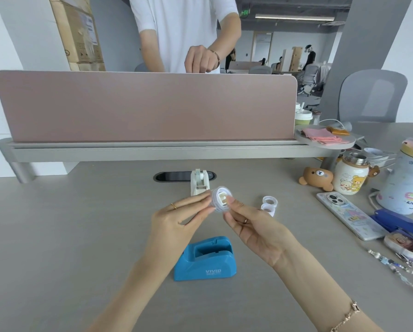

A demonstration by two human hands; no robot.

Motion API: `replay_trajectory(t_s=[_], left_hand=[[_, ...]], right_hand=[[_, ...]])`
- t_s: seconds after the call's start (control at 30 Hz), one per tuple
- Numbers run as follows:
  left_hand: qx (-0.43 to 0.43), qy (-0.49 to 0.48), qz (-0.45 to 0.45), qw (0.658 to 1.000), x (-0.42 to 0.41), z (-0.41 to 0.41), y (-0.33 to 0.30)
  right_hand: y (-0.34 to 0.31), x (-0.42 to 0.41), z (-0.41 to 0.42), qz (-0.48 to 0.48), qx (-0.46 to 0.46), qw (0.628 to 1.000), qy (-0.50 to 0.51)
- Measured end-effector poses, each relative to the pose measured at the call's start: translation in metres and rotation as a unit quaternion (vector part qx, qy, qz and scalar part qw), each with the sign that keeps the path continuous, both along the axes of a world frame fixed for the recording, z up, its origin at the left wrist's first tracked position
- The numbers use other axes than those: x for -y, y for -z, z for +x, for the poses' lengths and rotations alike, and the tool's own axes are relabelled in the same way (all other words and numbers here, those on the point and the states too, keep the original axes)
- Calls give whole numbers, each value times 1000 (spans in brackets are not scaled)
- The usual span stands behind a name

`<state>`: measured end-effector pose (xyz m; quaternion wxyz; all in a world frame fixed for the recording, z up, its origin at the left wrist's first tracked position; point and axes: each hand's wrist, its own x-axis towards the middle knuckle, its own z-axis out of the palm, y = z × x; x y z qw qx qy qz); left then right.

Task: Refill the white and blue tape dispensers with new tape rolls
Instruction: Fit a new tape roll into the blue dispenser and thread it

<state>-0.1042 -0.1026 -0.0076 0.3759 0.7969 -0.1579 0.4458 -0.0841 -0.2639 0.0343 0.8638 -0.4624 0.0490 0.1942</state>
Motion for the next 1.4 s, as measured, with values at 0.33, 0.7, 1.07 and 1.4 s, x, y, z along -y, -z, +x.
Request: replay_trajectory(t_s=[0.33,0.7,1.07,1.4], left_hand=[[-156,108,-245,951,2,-4,-10],[-187,128,-270,936,-12,1,-7],[-164,140,-195,957,-19,-1,-9],[-145,114,-163,969,-13,2,-3]], right_hand=[[22,-4,14,11,8,997,-81],[20,-2,13,-12,26,993,-119],[18,7,19,-30,38,985,-163],[20,6,20,-24,34,990,-136]])
